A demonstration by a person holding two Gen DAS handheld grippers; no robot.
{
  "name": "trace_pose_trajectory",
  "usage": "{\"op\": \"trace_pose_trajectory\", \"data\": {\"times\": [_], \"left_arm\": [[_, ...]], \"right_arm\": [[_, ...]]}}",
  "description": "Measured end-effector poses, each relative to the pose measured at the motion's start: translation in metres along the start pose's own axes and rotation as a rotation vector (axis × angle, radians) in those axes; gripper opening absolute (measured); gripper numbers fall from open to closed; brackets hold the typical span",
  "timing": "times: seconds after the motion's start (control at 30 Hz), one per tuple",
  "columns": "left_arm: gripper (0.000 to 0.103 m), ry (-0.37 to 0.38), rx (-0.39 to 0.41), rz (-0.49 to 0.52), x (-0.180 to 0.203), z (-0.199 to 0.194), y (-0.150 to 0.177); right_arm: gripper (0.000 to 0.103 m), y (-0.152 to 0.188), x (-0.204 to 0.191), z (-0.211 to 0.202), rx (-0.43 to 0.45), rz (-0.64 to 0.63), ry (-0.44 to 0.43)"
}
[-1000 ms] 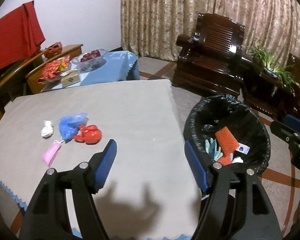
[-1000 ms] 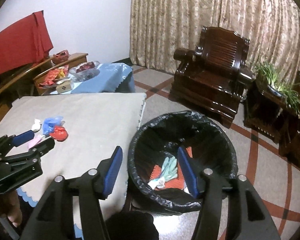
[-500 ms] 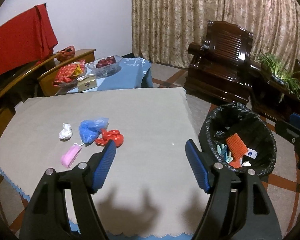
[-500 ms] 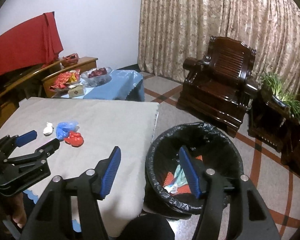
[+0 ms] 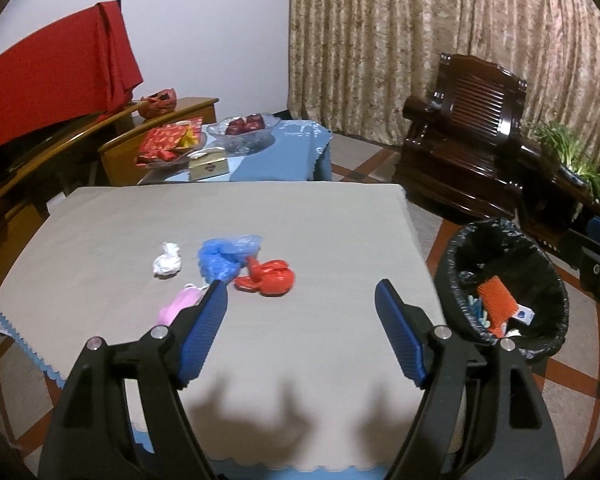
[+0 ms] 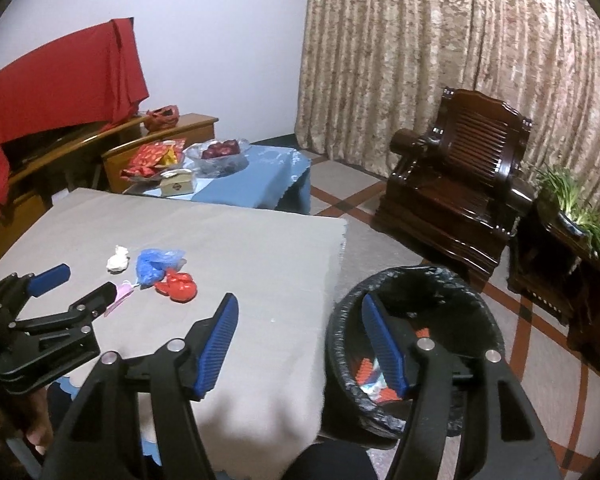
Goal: Collect trash
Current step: 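Move both tools back over the table toward the pink mask and red bag, then grasp the pink mask with the left tool while the right tool grasps the red plastic bag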
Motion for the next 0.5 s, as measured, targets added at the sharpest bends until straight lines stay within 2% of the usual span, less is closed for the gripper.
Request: {"op": "trace_pose_trajectory", "data": {"times": [0.33, 0.5], "left_arm": [[0.084, -0.069, -0.061, -0.045, -0.096, 0.030, 0.038], [0.084, -0.112, -0.126, -0.071, -0.147, 0.062, 0.065]], "right_arm": [[0.064, 0.023, -0.065, 0.056, -0.074, -0.025, -0.071], [0.064, 0.037, -0.103, 0.093, -0.093, -0.016, -0.125]]}}
Point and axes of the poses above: each gripper's, at about its wrist camera, not at the fingertips, and z roughly the way its jaws point, x to its right, y to its underside, the point moved 10 cm from there along z, roughly the way its jaws point, and after that the axes turned 6 degrees about z, right-handed, at the moved point
